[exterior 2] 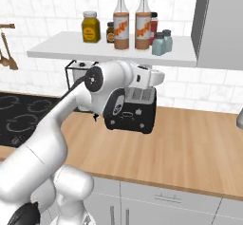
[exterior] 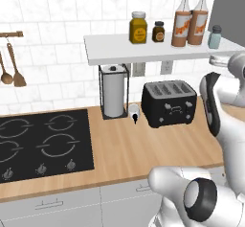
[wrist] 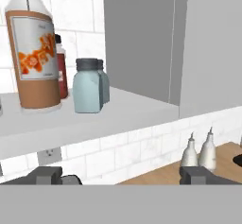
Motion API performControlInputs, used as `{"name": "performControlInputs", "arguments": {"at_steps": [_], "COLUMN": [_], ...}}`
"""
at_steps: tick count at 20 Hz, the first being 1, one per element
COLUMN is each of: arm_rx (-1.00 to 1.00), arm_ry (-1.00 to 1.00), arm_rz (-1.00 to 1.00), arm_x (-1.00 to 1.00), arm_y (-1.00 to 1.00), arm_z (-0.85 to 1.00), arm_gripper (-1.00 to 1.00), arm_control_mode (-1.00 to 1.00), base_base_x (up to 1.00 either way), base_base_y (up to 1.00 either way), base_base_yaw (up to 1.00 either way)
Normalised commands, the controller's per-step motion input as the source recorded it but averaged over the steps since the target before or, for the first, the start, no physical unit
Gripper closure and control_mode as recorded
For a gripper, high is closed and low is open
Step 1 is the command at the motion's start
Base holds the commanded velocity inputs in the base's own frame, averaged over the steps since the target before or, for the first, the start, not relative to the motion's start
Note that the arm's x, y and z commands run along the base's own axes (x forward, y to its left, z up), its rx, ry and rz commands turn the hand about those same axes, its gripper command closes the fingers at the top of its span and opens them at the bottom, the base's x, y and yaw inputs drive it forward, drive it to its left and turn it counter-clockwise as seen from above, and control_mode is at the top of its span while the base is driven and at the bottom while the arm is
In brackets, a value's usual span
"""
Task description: Put the shaker and condiment bottle from the counter next to their counterparts in the cabinet.
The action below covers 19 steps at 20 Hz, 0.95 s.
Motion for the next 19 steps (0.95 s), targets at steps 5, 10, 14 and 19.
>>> {"name": "performControlInputs", "arguments": {"at_steps": [5,10,14,19], "arm_rx": [0.00,0.00,0.00,0.00], "arm_ry": [0.00,0.00,0.00,0.00], "arm_rz": [0.00,0.00,0.00,0.00], "arm_x": [-1.00,-1.00,-1.00,-0.98], "arm_y": [0.44,0.52,0.54,0.63], "arm_z": [0.00,0.00,-0.04,-0.16], "arm_gripper": [-1.00,-1.00,-1.00,-1.00], "arm_control_mode": [-1.00,-1.00,-1.00,-1.00], "base_base_x": [0.00,0.00,0.00,0.00], "base_base_y": [0.00,0.00,0.00,0.00], "base_base_yaw": [0.00,0.00,0.00,0.00]}}
